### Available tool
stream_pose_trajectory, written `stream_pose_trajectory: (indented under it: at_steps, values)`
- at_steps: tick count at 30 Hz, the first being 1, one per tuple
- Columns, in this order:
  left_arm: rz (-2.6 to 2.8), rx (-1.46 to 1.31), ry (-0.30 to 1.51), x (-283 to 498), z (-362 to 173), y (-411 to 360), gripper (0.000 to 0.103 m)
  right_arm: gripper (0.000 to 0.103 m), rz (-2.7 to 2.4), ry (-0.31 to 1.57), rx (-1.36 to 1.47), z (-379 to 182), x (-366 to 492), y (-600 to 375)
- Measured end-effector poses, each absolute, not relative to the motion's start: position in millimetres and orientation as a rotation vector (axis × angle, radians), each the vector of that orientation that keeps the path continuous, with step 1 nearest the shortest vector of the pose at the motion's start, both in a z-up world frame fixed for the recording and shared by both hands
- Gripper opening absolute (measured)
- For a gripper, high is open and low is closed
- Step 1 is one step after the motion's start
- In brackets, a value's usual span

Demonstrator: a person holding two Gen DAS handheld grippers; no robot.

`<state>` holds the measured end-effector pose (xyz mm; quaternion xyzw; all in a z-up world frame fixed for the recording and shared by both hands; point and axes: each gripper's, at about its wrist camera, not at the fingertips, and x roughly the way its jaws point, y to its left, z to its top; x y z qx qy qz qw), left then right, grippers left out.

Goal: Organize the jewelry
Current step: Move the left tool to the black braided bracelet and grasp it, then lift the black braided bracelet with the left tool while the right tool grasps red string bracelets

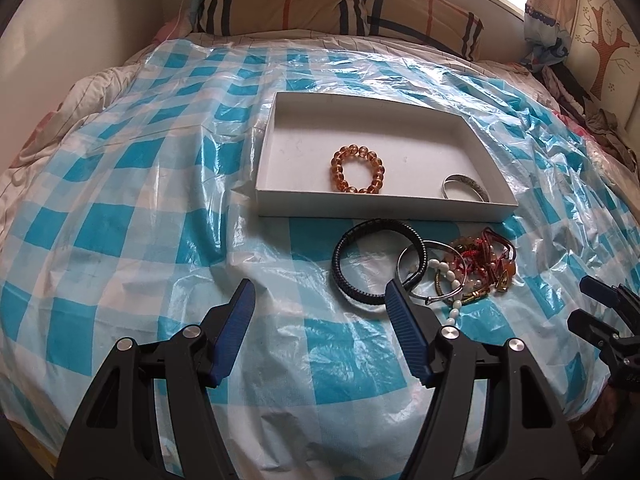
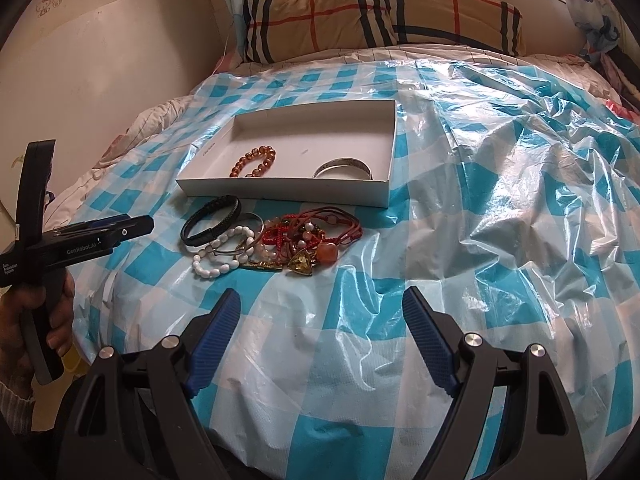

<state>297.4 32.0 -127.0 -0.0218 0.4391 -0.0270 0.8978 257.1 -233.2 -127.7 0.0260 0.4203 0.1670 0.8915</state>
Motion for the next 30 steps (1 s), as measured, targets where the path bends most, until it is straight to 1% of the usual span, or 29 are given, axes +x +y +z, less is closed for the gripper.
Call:
stream_pose_trajectory:
  at_steps: [9, 11, 12, 14, 15, 16, 20, 25, 27, 28, 29, 30]
  values:
    - [-0.047, 0.069, 0.921, 346.1, -144.2, 10.9, 0.063, 0.080, 0.347, 0.866, 0.031, -132.1, 264.7, -230.5]
    - [-0.049, 0.100, 0.933, 352.7, -150.1, 6.3, 0.059, 0.080, 0.348, 0.867, 0.023, -134.2, 266.8, -229.4]
    - [-0.053, 0.110, 0.945, 355.7, -154.2, 5.1, 0.054, 0.080, 0.349, 0.869, 0.022, -135.4, 268.5, -229.0]
    - [-0.071, 0.118, 0.985, 359.5, -165.0, 2.9, 0.026, 0.080, 0.351, 0.870, 0.019, -136.6, 271.8, -227.8]
    - [-0.082, 0.126, 1.002, 359.5, -169.8, 1.8, 0.009, 0.080, 0.352, 0.867, 0.019, -136.4, 273.9, -227.2]
    - [-0.088, 0.147, 0.999, 356.6, -171.6, -0.6, 0.007, 0.080, 0.354, 0.864, 0.018, -136.0, 276.3, -226.7]
    - [-0.103, 0.151, 0.983, 340.9, -171.3, -1.5, 0.007, 0.080, 0.369, 0.871, 0.047, -137.3, 291.9, -226.1]
    - [-0.096, 0.079, 0.969, 336.1, -175.7, 8.7, 0.007, 0.079, 0.361, 0.897, 0.108, -144.1, 321.5, -229.0]
    - [-0.095, 0.079, 0.962, 335.0, -178.0, 8.5, 0.007, 0.063, 0.349, 0.917, 0.104, -149.4, 334.0, -228.0]
    - [-0.096, 0.074, 0.961, 334.6, -179.0, 9.1, 0.007, 0.049, 0.351, 0.936, 0.110, -153.0, 340.1, -227.5]
    - [-0.098, 0.065, 0.960, 334.6, -179.7, 10.3, 0.007, 0.043, 0.348, 0.949, 0.112, -156.3, 344.7, -226.4]
    - [-0.100, 0.059, 0.961, 335.2, -180.1, 10.8, 0.007, 0.042, 0.338, 0.962, 0.104, -159.8, 350.0, -225.7]
